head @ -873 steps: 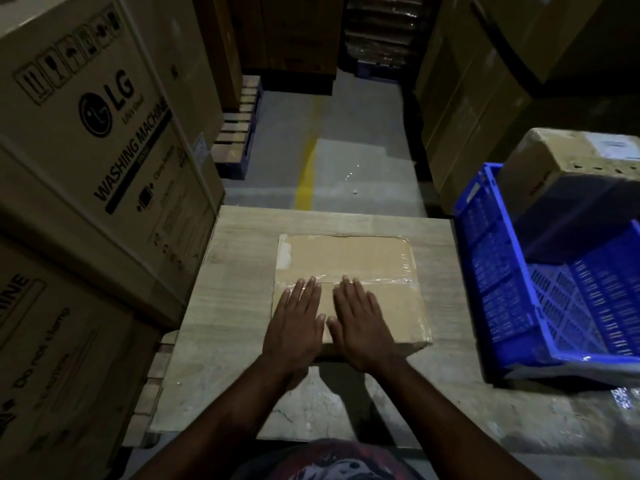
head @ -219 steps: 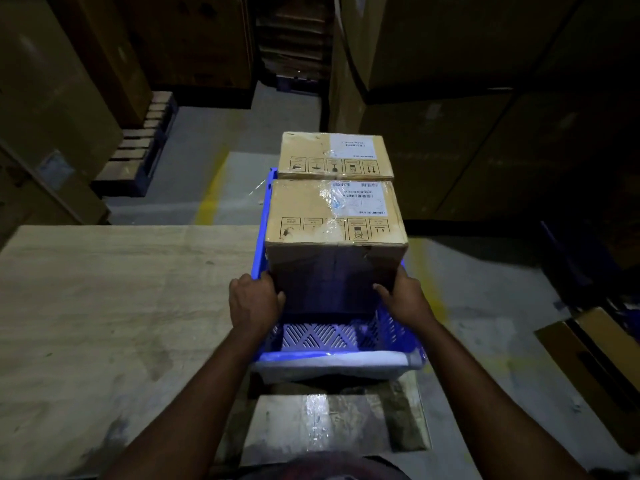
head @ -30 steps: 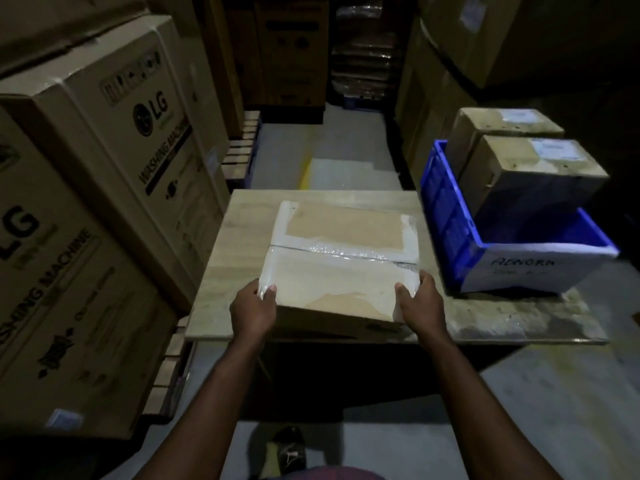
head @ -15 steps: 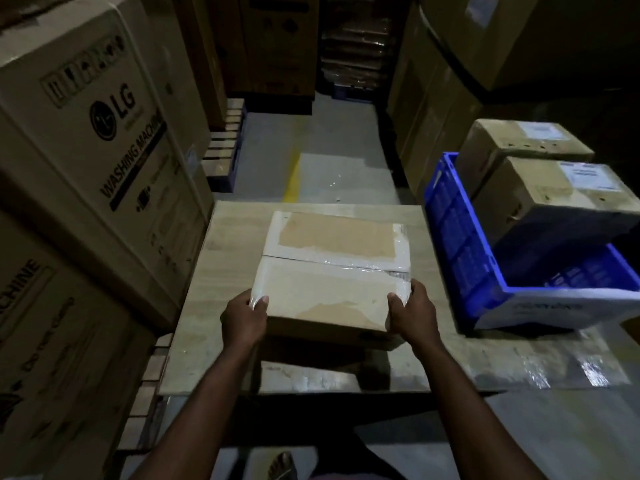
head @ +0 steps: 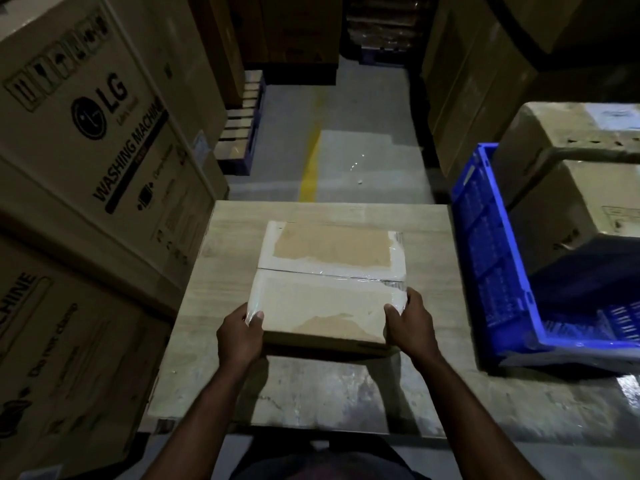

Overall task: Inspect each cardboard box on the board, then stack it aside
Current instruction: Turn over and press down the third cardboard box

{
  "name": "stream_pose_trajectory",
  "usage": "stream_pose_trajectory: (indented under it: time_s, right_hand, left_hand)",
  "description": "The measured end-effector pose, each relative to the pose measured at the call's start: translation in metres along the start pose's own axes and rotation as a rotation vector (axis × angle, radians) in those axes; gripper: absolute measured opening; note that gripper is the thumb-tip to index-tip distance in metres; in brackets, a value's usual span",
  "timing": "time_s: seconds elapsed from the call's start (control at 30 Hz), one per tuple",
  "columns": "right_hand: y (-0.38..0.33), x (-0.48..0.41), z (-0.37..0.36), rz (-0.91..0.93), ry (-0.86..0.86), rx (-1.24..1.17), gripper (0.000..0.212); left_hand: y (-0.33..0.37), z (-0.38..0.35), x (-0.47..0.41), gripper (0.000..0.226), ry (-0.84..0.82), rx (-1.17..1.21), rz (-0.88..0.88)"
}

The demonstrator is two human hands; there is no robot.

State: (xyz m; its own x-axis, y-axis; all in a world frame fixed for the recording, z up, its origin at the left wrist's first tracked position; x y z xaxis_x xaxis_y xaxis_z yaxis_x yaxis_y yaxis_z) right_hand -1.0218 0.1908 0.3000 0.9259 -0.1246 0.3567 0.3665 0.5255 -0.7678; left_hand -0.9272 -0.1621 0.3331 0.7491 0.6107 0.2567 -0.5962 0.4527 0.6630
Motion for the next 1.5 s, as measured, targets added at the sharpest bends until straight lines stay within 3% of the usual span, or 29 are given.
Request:
stream_pose_trajectory:
  time_s: [0.1, 0.23, 0.43, 0.6, 0.67, 0.77, 0.83, 0.93, 1.07, 1.13, 1.2, 1.27, 1.4, 1.5]
  right_hand:
    - [-0.004, 0.002, -0.001, 0.084, -0.034, 0.01, 0.056]
    - [-0.002, 0.008, 0.004, 0.129, -0.058, -0.059, 0.081]
    - [0.018, 0.014, -0.005, -0.016, 0.047, -0.168, 0.053]
    - [0.042, 0.023, -0.013, -0.166, 0.054, -0.225, 0.065]
    - [0.042, 0.027, -0.014, -0.177, -0.002, -0.238, 0.059]
    - [0.034, 0.031, -0.011, -0.164, -0.052, -0.275, 0.039]
    - [0.024, 0.034, -0.008, -0.137, -0.074, -0.301, 0.037]
    - [0.001, 0.04, 0.001, -0.067, -0.077, -0.339, 0.049]
    - [-0.036, 0.052, 0.017, 0.019, -0.083, -0.403, 0.038]
    - [-0.049, 0.053, 0.023, 0.064, -0.1, -0.41, 0.033]
    - [-0.054, 0.05, 0.025, 0.081, -0.112, -0.393, 0.047]
    - [-0.051, 0.044, 0.024, 0.071, -0.105, -0.36, 0.056]
    - [-0.048, 0.034, 0.019, 0.067, -0.048, -0.313, 0.028]
    - [-0.052, 0.024, 0.021, 0.067, 0.0, -0.27, 0.02]
  left_hand:
    - [-0.008, -0.003, -0.001, 0.025, -0.022, -0.024, -0.023]
    - [-0.012, -0.005, -0.003, 0.027, -0.047, -0.065, -0.083]
    - [-0.015, -0.009, -0.006, 0.032, -0.109, -0.024, -0.13]
    - [-0.022, -0.012, 0.012, 0.046, -0.142, 0.074, -0.064]
    - [-0.028, -0.016, 0.016, 0.05, -0.167, 0.096, 0.008]
    - [-0.03, -0.011, 0.011, 0.051, -0.151, 0.154, 0.07]
    - [-0.025, -0.002, 0.005, 0.054, -0.134, 0.168, 0.072]
    - [-0.006, 0.019, -0.004, 0.054, -0.08, 0.189, -0.012]
    - [0.02, 0.048, -0.009, 0.057, -0.01, 0.184, -0.141]
    - [0.027, 0.054, -0.012, 0.046, 0.012, 0.174, -0.21]
    - [0.033, 0.054, -0.013, 0.025, 0.008, 0.148, -0.244]
    - [0.036, 0.051, -0.014, 0.026, 0.014, 0.139, -0.269]
    - [0.04, 0.041, -0.022, 0.037, 0.007, 0.127, -0.253]
    - [0.046, 0.039, -0.032, 0.038, 0.014, 0.108, -0.251]
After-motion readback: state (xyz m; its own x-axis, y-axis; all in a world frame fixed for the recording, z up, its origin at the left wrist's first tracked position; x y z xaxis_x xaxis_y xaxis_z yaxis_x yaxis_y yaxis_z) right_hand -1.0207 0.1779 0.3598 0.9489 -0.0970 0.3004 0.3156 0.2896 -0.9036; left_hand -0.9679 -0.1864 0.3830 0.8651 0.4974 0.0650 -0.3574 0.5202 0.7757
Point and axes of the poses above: each hand's wrist, its own x-axis away from the middle knuckle, its own z-axis out of the back of the hand, y = z × x, the point moved 10 cm from there along -x, towards the middle knuckle, and after that the axes turned 2 degrees about -x, right-handed, at the moved point
